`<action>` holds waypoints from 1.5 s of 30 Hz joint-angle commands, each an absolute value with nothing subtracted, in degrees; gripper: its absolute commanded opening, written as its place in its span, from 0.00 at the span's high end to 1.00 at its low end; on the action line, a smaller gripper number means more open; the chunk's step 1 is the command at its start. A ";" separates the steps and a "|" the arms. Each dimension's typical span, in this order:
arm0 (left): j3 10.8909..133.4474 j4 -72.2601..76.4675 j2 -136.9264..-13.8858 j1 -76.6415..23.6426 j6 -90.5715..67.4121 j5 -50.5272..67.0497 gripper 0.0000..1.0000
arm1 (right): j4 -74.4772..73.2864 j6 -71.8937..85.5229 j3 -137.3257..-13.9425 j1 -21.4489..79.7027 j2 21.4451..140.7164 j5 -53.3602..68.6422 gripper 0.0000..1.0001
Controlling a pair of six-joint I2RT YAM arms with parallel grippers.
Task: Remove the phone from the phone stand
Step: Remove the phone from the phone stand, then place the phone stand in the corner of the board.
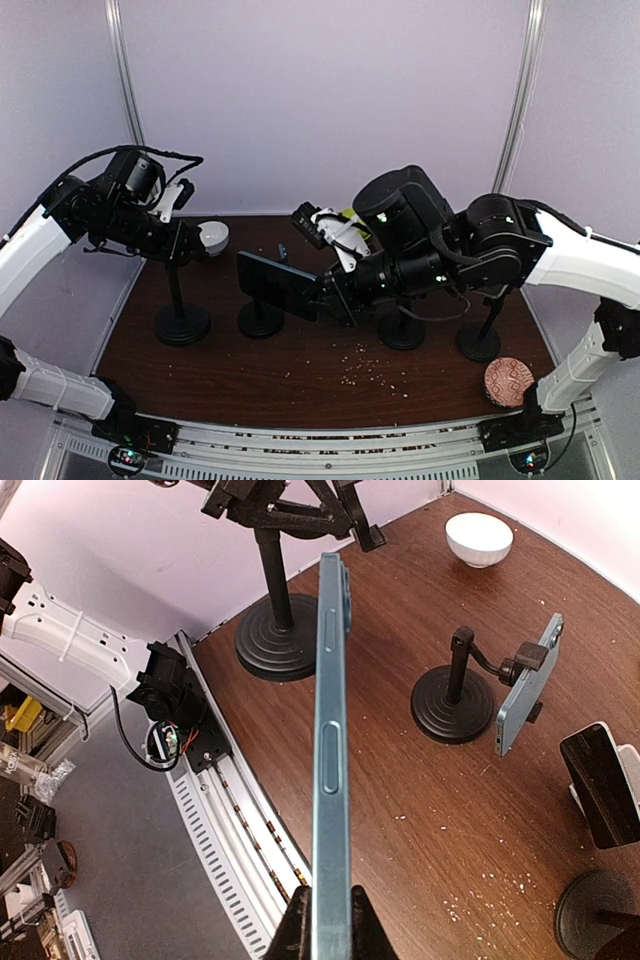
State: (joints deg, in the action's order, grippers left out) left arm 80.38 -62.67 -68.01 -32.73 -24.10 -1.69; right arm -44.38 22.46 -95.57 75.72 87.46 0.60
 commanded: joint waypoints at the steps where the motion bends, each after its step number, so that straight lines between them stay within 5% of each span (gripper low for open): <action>1: 81.91 -61.25 -66.12 -31.80 -23.16 -2.37 1.00 | -41.83 22.59 -95.33 75.60 84.65 0.11 1.00; 45: 81.08 -61.36 -64.07 -20.84 -15.83 0.42 1.00 | -41.35 23.19 -95.14 75.16 85.54 -0.20 1.00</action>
State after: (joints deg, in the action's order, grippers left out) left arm 80.38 -64.86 -65.95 -23.20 -18.41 -1.10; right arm -44.38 22.61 -95.09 75.46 86.91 0.58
